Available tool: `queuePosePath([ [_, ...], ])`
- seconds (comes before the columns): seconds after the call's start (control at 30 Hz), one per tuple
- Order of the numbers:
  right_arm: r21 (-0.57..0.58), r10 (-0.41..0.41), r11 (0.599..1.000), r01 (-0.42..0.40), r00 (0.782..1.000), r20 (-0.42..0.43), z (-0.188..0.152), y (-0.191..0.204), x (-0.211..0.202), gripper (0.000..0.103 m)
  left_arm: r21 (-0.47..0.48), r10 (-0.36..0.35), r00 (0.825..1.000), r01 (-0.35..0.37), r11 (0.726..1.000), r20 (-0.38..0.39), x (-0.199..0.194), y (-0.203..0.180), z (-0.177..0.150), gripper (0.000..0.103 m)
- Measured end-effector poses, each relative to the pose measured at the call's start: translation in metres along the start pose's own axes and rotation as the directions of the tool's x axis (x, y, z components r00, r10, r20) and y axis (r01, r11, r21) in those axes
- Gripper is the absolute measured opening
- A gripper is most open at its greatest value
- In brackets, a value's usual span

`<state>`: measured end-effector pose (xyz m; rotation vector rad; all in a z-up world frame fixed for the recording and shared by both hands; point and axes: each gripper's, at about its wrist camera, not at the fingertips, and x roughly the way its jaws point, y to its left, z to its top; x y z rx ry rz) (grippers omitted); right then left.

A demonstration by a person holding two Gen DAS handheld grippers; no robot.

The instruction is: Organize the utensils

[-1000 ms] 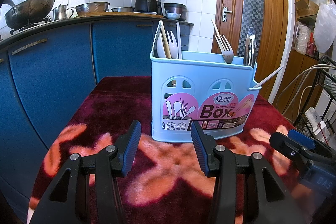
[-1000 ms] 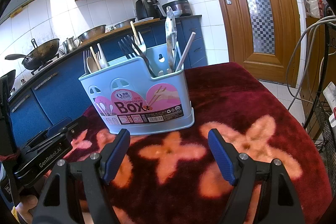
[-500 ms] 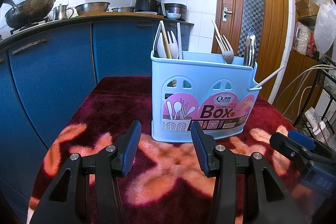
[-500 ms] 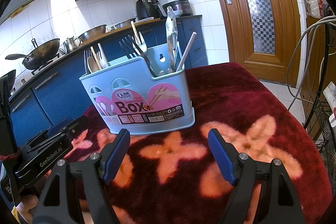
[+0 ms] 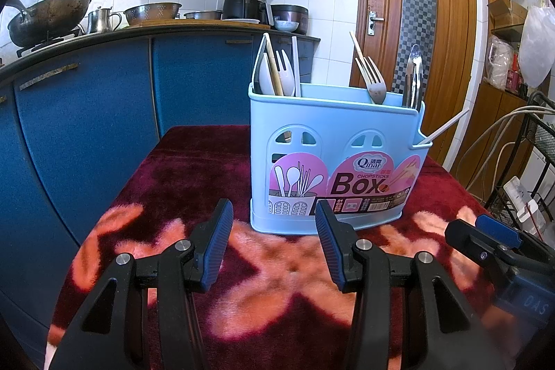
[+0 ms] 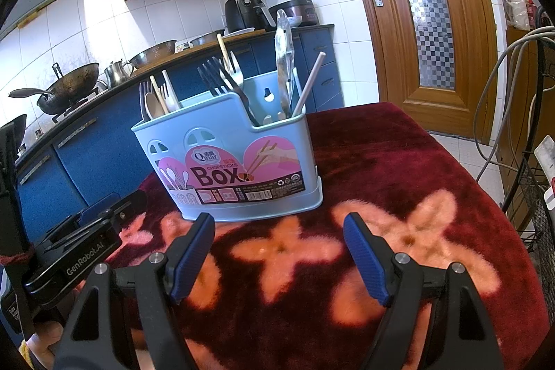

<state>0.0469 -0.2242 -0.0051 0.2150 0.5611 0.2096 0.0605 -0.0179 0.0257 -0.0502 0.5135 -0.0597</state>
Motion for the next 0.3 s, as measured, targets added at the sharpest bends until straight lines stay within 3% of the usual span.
queuePosePath([
  [0.3, -0.003, -0.001, 1.0, 0.001, 1.0, 0.003, -0.0004, -0.0003, -0.0001, 0.079, 0.0, 0.002, 1.0, -0.002, 1.0, 0.002, -0.0013, -0.0002, 0.0007, 0.051],
])
